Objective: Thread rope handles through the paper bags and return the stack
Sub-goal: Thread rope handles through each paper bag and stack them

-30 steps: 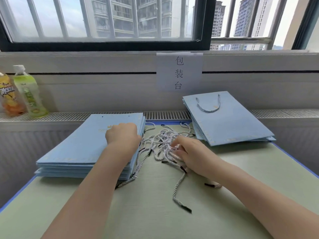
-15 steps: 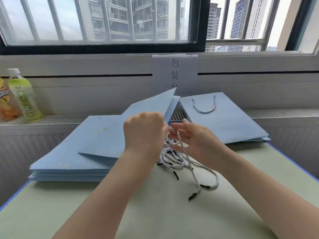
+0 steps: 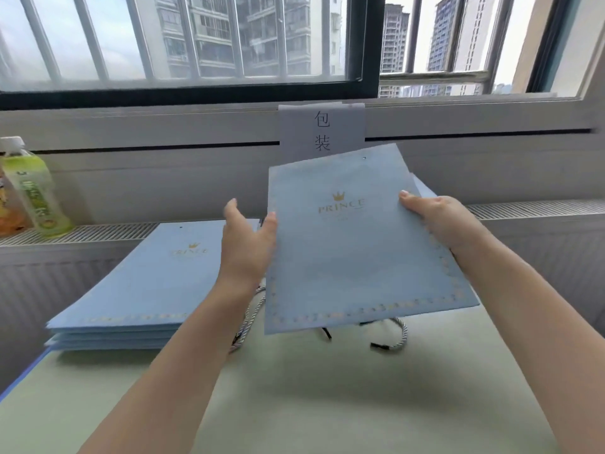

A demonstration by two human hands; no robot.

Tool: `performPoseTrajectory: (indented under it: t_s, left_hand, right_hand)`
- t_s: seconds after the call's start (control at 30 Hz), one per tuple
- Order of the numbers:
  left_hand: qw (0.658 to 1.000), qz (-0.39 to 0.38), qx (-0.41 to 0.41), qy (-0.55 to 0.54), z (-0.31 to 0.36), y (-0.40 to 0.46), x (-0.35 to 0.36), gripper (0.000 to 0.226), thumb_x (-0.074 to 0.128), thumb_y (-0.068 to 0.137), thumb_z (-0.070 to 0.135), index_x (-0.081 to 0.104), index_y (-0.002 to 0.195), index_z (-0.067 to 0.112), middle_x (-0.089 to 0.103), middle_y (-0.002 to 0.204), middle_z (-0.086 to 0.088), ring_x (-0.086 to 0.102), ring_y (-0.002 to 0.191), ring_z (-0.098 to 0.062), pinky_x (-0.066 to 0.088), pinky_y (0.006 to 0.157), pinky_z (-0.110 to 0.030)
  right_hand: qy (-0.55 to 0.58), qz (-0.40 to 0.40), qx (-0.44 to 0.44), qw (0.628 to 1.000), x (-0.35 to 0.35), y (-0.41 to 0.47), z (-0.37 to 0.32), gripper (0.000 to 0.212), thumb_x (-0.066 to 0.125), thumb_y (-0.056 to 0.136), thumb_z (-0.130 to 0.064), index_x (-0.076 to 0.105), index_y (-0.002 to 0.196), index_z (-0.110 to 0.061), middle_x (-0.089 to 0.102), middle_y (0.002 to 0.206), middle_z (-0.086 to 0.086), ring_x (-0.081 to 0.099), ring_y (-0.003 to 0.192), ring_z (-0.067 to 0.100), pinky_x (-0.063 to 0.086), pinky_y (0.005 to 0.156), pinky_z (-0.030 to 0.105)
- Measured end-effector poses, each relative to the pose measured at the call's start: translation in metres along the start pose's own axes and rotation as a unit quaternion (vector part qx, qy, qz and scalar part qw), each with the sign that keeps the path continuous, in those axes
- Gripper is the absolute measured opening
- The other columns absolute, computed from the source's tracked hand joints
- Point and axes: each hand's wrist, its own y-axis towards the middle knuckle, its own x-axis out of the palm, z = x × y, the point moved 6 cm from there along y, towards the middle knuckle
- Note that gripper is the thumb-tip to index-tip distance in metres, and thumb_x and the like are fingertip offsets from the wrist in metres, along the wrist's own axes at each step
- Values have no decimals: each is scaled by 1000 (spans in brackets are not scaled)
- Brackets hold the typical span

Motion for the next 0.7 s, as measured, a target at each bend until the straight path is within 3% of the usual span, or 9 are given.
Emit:
performPoseTrajectory:
  t_s: [0.07,0.13,0.2,0.23,0.27,0.37,0.5,0.6,0.7]
  left_hand:
    - [979,-23,-111,-171,-20,10,2,73,57,93,35,17,148,9,54,124,-9,61,93,-22,51,75,-34]
    - [968,-35,-144,-200,-29,12,5,76,60,88,45,27,145,6,59,123,-11,65,92,-25,53,66,-34]
    - [964,-32,-154,-215,-33,10,9,71,59,89,45,32,143,8,63,117,-11,67,82,-21,54,61,-31]
    - [962,-25,-153,-226,-34,11,10,63,58,92,38,30,143,11,64,110,-8,65,74,-18,53,58,-29]
    - [962,-20,-146,-231,-35,12,10,56,54,95,27,28,143,16,62,102,-5,62,67,-16,52,54,-27]
    - [970,-41,-121,-206,-25,8,13,40,43,94,5,40,132,17,53,88,-7,53,58,-15,46,42,-19]
    - [986,-76,-106,-107,-18,1,19,20,42,84,0,55,94,12,53,87,-9,52,68,-20,48,54,-26]
    - [990,-110,-65,62,-21,-3,28,12,45,89,10,56,93,9,56,88,-6,54,76,-22,54,66,-34]
    - [953,-101,47,283,-24,-8,38,22,51,93,27,54,109,13,58,109,-5,52,105,-24,45,89,-38]
  right_hand:
    - [-83,-23,12,996,-2,-1,1,37,55,93,-39,70,79,-7,72,68,4,67,53,18,51,47,23]
    - [-235,5,-15,972,-4,7,8,47,51,93,-44,63,71,-4,68,68,6,64,59,23,47,54,26]
    - [-424,102,-73,897,-10,18,13,45,46,95,-40,54,68,-5,61,72,9,58,72,30,40,61,32]
    - [-485,156,-99,855,-13,20,13,36,44,95,-33,57,73,-7,61,79,11,57,80,34,40,64,34]
    - [-497,194,-123,837,-14,21,11,26,44,95,-25,62,84,-11,63,87,12,57,87,36,42,70,36]
    - [-367,203,-221,880,-14,21,3,25,42,93,-7,64,102,-16,64,84,2,61,87,31,49,78,37]
    - [-147,134,-309,930,0,6,-17,25,39,95,1,55,104,-16,60,79,-1,58,59,8,48,67,20]
    - [-77,41,-285,955,18,-3,-20,26,42,96,2,60,98,-17,63,79,-2,58,57,11,50,63,20]
    - [-75,-64,-229,968,43,-8,-10,22,49,95,-2,64,93,-17,66,76,-3,58,60,12,49,60,19]
